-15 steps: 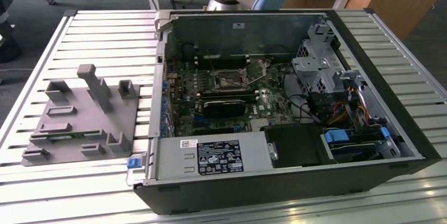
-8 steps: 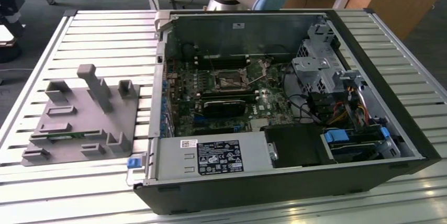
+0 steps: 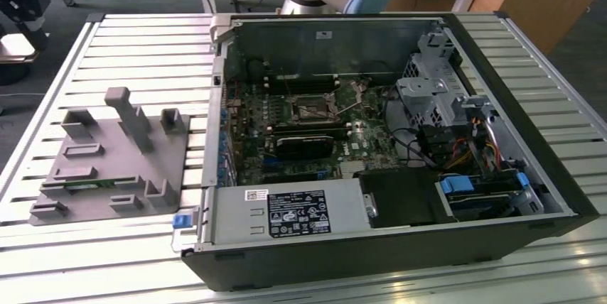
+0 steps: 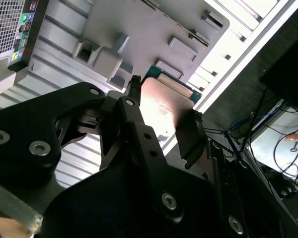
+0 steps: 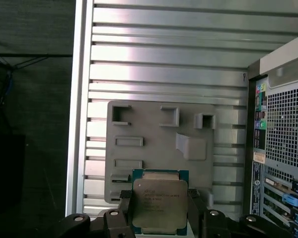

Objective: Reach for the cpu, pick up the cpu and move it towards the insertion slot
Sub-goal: 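Pick up the cpu and move it towards the insertion slot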

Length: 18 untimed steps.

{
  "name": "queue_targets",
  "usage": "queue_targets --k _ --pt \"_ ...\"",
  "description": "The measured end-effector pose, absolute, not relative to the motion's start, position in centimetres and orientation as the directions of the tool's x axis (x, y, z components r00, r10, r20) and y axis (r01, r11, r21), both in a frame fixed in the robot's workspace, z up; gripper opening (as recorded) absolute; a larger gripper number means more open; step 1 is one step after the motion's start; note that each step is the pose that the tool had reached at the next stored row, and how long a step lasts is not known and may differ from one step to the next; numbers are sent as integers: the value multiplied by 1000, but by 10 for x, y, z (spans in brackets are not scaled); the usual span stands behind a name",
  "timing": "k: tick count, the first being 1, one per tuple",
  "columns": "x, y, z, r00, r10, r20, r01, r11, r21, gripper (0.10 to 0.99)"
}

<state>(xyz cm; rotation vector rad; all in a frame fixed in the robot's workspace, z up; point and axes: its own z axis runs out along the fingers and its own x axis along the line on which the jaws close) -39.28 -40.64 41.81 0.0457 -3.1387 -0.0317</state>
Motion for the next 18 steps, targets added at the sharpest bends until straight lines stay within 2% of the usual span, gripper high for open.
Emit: queue_targets --k 18 --pt "-362 -404 418 -1000 -29 2 -29 999 20 529"
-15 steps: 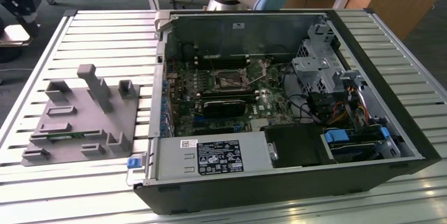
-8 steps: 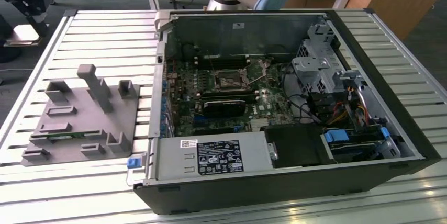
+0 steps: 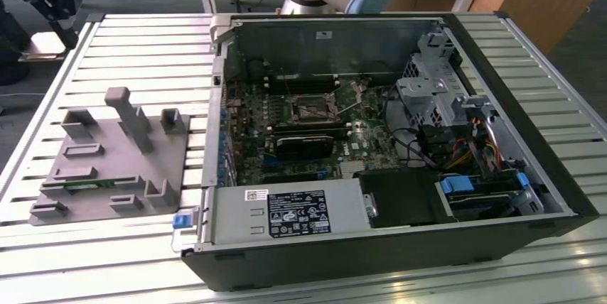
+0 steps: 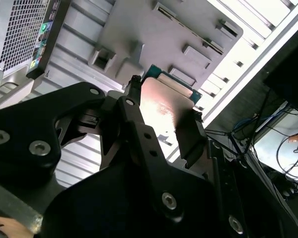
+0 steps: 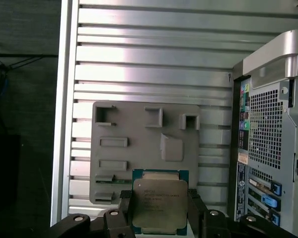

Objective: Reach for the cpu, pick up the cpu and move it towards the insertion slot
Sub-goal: 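Pick up the cpu and move it towards the insertion slot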

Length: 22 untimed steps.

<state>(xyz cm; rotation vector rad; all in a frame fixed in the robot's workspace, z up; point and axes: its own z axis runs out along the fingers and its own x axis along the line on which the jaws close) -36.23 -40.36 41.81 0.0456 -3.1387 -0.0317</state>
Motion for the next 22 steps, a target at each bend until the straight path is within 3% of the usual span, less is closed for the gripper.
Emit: queue_targets --k 22 --pt "-316 -397 418 -1000 -29 2 -29 999 20 529"
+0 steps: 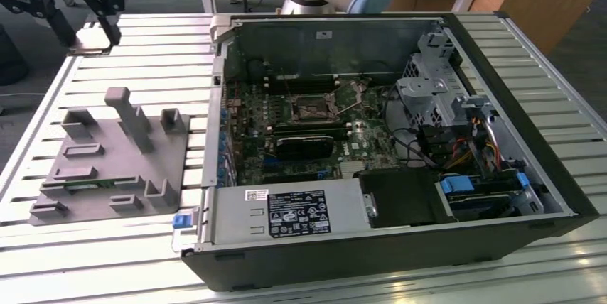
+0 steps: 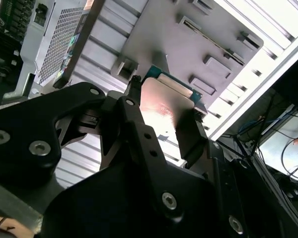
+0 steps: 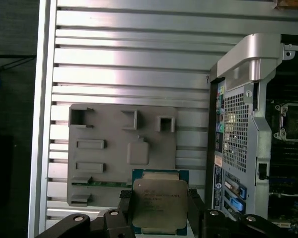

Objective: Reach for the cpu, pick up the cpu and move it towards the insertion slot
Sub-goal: 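Pick up the cpu and move it towards the insertion slot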

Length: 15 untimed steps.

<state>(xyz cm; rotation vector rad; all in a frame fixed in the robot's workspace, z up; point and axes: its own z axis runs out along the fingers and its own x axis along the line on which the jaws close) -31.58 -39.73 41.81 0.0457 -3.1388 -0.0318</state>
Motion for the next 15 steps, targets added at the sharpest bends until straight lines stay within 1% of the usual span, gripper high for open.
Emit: queue_targets --k 15 --pt "-278 -395 418 -1000 -29 2 -29 999 20 529"
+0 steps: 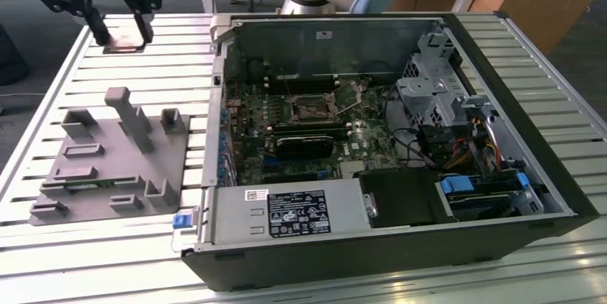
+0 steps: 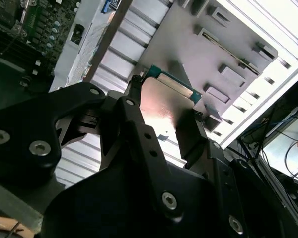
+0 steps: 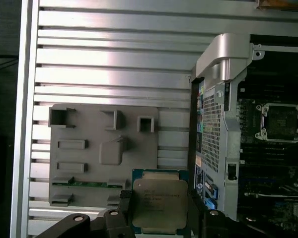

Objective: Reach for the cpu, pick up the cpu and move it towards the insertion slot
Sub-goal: 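Pick up the cpu and move it towards the insertion slot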

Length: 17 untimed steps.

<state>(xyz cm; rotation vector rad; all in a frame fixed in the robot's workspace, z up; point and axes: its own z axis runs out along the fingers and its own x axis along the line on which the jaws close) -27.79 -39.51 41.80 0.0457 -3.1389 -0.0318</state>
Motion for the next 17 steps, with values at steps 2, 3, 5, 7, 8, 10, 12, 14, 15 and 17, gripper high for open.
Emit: queue_targets --k 2,3,5,7,8,10,12,14,15,17 --pt "-270 -394 418 -1000 -29 2 -29 999 20 529" --pt "-267 -394 418 -1000 -29 2 -29 999 20 529" --pt "-261 -392 418 -1000 -29 2 -29 999 20 529" --pt "-255 -390 418 -1000 -29 2 -29 999 20 529" --pt "-252 -389 418 -1000 -29 2 -29 999 20 529" --pt "-247 -387 418 -1000 -29 2 -29 999 20 529" --pt "-241 -384 418 -1000 -29 2 -29 999 20 529" --pt "-236 -382 418 -1000 -29 2 -29 999 20 529" --pt "-233 -380 418 -1000 -29 2 -29 999 20 529" --pt "-228 -378 418 -1000 -29 2 -29 999 20 529"
